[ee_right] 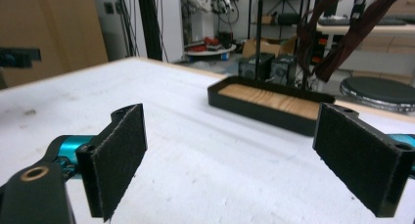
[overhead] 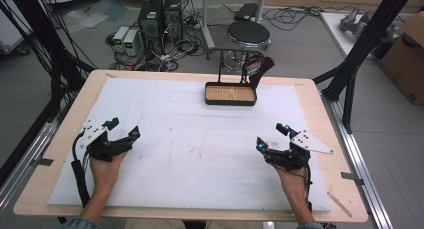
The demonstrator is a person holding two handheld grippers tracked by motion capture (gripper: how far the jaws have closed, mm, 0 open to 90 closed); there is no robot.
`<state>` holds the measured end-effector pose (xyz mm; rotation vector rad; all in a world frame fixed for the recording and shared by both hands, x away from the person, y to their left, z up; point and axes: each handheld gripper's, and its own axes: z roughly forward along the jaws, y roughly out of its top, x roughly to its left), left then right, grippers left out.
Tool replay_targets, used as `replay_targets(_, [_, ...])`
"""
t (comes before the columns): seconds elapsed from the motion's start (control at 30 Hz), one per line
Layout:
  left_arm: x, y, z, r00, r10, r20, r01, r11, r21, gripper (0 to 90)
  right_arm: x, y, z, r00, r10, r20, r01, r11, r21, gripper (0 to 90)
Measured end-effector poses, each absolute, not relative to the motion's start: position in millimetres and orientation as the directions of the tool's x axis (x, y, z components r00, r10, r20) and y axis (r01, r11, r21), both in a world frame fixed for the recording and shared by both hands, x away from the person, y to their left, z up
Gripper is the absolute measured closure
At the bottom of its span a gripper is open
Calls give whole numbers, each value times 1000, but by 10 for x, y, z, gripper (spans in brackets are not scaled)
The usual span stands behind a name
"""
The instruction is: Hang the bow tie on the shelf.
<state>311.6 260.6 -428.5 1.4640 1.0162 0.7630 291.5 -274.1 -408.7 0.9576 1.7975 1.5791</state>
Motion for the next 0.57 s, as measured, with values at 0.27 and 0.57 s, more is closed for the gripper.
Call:
replay_targets(0.27, [3116,2606,-4290,418,904,-87,176,13,984,159,2981,-2699,-4259,-583,810,62,235,95,967,116])
replay_targets(0.57, [3120,2601,-4294,415,906,-86,175,14,985,160,2966,-2686,-4255,-589,805,73,242,90,966,117])
